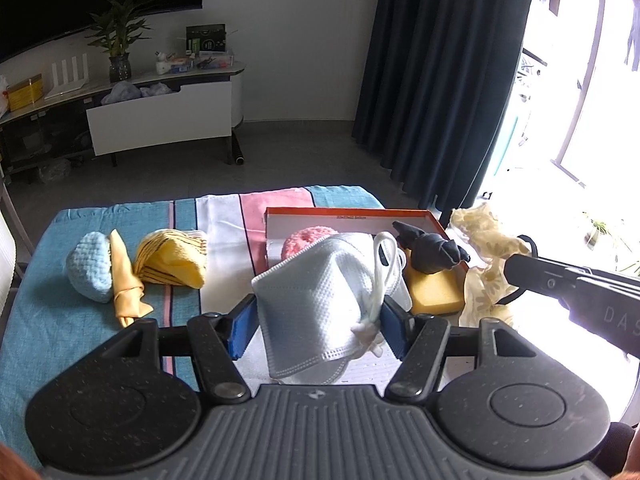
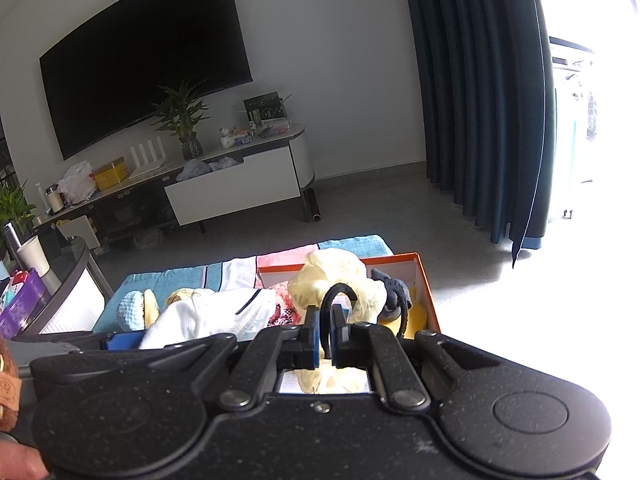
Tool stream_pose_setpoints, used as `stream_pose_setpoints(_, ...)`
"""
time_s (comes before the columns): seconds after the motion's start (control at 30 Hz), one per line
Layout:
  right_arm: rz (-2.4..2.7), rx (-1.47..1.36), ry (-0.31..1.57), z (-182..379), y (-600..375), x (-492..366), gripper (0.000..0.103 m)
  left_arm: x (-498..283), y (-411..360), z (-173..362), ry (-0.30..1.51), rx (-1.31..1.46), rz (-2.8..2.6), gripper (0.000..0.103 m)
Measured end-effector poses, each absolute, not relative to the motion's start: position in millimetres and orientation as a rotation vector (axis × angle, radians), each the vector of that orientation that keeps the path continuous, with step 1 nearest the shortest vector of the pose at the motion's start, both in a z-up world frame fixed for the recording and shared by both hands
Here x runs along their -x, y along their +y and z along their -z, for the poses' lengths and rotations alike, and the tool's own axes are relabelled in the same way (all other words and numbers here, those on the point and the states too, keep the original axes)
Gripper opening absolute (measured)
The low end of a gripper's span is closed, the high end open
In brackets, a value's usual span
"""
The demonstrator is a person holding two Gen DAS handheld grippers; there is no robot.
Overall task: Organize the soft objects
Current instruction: 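Carry the face mask and scrunchie over the white box with both grippers, then lower the face mask and scrunchie into the box and open both grippers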
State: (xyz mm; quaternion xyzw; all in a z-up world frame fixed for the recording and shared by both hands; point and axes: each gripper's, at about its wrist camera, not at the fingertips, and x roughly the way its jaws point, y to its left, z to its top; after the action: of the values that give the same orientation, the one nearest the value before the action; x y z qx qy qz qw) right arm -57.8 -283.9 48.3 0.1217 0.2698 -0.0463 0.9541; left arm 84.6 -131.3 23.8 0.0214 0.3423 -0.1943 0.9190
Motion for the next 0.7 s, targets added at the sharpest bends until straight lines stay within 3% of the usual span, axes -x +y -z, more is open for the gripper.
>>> stream_pose_setpoints(0.7, 0.097, -0.242, 0.553, -42.8, -300.0, 33.0, 0.006, -102.4, -162.4, -14.7, 0.728, -0.068, 0.429, 0.065)
